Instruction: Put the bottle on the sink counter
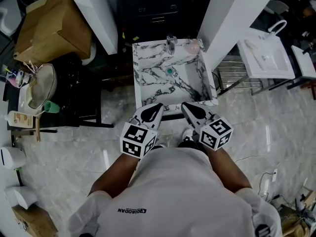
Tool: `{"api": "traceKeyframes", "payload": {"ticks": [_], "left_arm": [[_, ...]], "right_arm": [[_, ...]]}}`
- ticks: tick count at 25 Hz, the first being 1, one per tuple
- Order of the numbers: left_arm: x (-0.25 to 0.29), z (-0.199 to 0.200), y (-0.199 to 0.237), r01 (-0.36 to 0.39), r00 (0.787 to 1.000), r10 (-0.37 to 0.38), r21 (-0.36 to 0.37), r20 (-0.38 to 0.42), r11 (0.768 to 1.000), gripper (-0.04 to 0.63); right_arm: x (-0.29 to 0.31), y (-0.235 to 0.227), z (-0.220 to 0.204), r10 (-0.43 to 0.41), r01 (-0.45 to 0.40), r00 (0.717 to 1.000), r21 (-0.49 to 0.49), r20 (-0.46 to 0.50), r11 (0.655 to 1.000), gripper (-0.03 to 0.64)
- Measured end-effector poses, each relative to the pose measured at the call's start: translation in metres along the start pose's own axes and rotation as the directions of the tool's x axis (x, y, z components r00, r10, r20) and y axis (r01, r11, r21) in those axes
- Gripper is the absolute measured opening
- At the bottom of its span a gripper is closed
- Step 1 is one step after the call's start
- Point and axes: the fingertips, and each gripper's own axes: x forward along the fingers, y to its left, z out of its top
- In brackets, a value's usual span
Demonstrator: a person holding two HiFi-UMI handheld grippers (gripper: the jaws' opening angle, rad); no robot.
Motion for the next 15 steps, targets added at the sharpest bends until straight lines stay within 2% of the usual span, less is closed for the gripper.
{"api": "traceKeyframes", "payload": {"ticks": [11,15], "left_arm": [[-0.007,0.012,-0.023,-0.035,0.999,0.035,-0.015,0.025,0.999,0.015],[0.000,0.020,-0.038,-0.044,0.998,0.044,0.010,0.034,0.999,0.015]], "right_arm": [[-0.027,-0.004,0.015,0.010,-0.010,1.000,-0.034,-0.009,0.999,0.040],[-0.047,-0.012,0.020,0.010,-0.011,1.000,-0.056,-0.008,0.998,0.040]]}}
